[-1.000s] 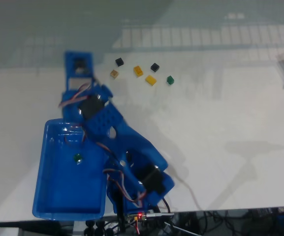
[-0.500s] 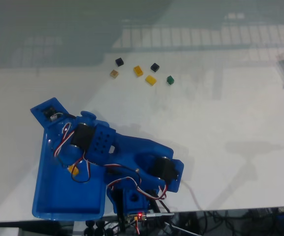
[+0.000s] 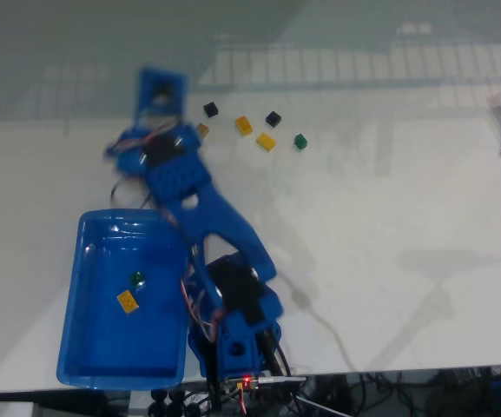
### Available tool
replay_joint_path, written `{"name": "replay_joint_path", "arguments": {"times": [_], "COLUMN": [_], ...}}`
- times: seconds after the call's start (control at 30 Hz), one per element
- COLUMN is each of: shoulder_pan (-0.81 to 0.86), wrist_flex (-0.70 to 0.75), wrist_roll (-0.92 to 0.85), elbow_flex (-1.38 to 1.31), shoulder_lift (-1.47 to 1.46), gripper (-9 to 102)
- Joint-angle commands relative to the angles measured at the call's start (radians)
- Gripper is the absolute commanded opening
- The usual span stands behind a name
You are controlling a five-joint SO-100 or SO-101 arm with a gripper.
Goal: Pick up all the lego then put into the bin
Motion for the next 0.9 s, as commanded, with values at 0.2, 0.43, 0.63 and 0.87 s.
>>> {"name": "replay_joint_path", "arguments": {"times": [0.2,0.43,0.63,0.87], "shoulder_pan": [0.225,0.249,0.249,0.238], "wrist_flex": [-0.202,-0.202,-0.107,-0.078], "wrist_roll": [0.155,0.216,0.207,0.195], "elbow_flex": [-0.204,-0.301,-0.459,-0.56], "shoulder_lift": [-0.407,-0.595,-0.726,-0.83], "gripper": [31,28,26,25]}}
